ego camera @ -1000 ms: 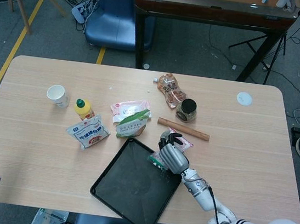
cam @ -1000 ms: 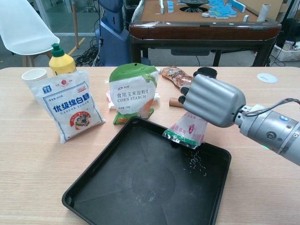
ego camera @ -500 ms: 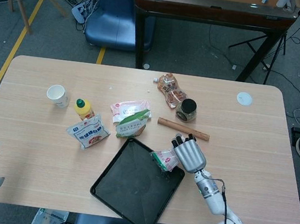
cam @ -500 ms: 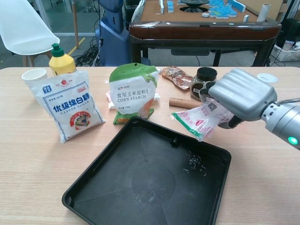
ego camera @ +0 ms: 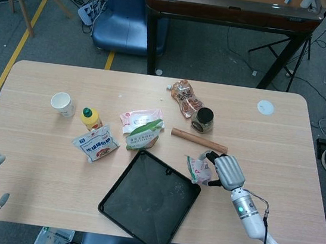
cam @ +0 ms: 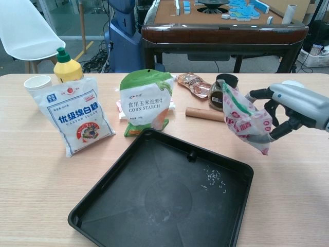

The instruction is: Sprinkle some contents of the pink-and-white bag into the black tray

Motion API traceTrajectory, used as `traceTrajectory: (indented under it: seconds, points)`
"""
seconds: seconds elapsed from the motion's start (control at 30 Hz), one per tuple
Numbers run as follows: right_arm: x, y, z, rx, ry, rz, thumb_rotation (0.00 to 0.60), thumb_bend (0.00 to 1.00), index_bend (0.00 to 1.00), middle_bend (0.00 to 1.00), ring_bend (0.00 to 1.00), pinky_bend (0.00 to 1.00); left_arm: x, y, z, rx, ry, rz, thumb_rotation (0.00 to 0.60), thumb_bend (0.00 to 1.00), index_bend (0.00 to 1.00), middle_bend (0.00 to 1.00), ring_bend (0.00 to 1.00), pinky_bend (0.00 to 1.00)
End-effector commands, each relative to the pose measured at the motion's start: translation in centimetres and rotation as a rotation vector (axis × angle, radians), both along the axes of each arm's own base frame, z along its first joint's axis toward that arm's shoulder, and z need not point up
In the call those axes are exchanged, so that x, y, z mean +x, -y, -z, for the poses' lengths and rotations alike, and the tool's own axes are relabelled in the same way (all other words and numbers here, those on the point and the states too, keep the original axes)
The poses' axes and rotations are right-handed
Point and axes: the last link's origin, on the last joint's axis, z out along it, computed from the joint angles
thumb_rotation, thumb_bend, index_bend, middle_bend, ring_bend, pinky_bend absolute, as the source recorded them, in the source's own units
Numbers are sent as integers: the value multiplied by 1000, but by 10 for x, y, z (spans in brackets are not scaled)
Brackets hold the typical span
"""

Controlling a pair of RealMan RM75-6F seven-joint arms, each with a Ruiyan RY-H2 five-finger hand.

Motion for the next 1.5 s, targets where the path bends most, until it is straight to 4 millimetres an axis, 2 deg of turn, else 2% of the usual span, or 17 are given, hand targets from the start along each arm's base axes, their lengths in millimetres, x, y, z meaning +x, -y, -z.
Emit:
traceTrajectory:
  seconds: [0.03, 0.2, 0.47, 0.8, 0.87, 1.03, 1.17, 1.5]
  points:
    - [-29, -11, -7, 154, 183, 136, 600, 494, 702, 657, 651, 473, 2, 0, 0, 1, -2, 1, 600, 248, 97, 107, 150, 57]
    - [-46, -15, -5, 229, 235, 186, 600, 493, 703, 641, 616, 460, 3, 3, -1, 4, -6, -4, 600, 247, 97, 108, 150, 57]
    - [-66, -20, -6, 249, 244, 220, 600, 494, 703, 625, 591, 449, 5, 5, 0, 4, -10, -7, 600, 248, 97, 107, 150, 56]
    - [-70, -21, 3, 281, 189, 209, 600, 493, 703, 580, 543, 391, 6, 2, 4, -8, -9, -3, 600, 247, 97, 108, 150, 57]
    - [-69, -21, 4, 291, 171, 193, 600, 494, 683, 560, 518, 358, 6, 3, 4, -7, -9, -6, 600, 248, 97, 108, 151, 56]
    - [-68, -22, 4, 314, 156, 164, 600, 535, 533, 468, 382, 255, 4, 4, 3, -5, -8, -11, 600, 248, 97, 107, 150, 57]
    - [-69, -24, 4, 328, 143, 149, 600, 560, 471, 420, 293, 197, 4, 3, 4, -6, -7, -10, 600, 248, 97, 107, 150, 56]
    - [-72, -27, 0, 315, 127, 133, 600, 556, 385, 328, 198, 136, 4, 3, 5, -11, -6, -5, 600, 248, 97, 107, 149, 55]
